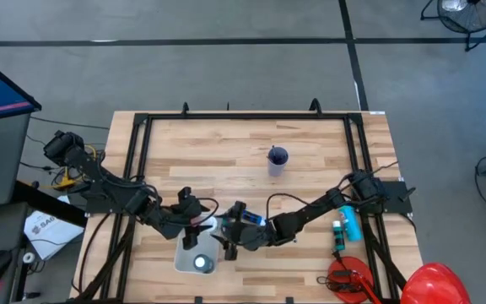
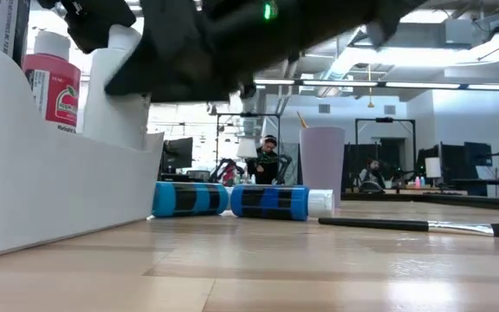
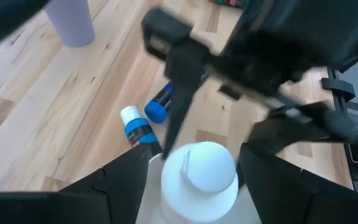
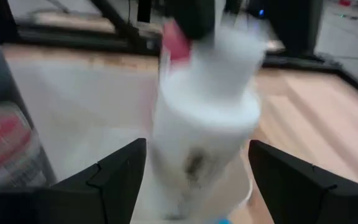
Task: Pick & Place Paint Supplies
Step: Put the white paint bottle into the white bin, then put the light blue paint bottle into the white bin
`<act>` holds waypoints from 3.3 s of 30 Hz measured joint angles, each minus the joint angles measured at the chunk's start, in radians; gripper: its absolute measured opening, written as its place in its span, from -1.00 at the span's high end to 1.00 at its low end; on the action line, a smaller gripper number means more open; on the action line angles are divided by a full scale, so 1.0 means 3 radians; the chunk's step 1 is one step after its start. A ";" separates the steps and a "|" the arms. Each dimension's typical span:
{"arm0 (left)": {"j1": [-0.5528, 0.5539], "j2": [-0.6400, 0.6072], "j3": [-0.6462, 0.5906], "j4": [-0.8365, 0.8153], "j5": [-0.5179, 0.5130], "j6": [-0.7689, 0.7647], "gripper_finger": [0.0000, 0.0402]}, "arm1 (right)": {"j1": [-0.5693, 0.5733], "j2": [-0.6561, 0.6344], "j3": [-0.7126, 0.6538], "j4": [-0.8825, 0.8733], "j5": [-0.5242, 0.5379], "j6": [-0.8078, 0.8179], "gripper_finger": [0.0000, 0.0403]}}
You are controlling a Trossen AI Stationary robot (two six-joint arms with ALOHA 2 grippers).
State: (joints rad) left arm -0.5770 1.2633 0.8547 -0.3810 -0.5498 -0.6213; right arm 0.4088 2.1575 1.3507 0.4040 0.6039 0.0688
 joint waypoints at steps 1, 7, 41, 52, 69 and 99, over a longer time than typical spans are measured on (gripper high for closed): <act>0.0001 0.0000 0.0000 0.0008 0.0000 0.0026 -0.22 | 0.0003 -0.0041 0.0009 -0.0025 0.0039 -0.0001 -0.37; 0.0003 -0.0001 0.0000 0.0052 -0.0013 0.0067 -0.22 | 0.0047 -0.0267 0.0004 -0.0412 0.0189 -0.0055 -0.37; 0.0003 0.0046 0.0005 0.2335 0.0001 0.1900 -0.22 | 0.0220 -0.1234 0.0006 -0.2992 0.0244 0.0816 -0.37; 0.0011 0.0043 0.0003 0.2371 0.0000 0.2135 -0.22 | 0.0248 -0.1509 -0.0684 -0.1682 0.0042 0.0571 -0.37; 0.0660 0.0436 0.0003 0.2876 0.0715 0.2309 -0.22 | 0.0364 -0.1611 -0.0833 -0.1663 0.0109 0.0549 -0.37; 0.0791 0.0436 0.0187 0.1812 0.1213 0.2154 -0.22 | 0.0439 -0.2392 -0.2238 0.0007 0.0313 0.0422 -0.37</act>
State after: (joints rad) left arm -0.3397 1.3941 0.9108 0.1626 -0.1859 0.0249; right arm 0.5404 1.4398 0.6792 0.4062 0.6979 0.1953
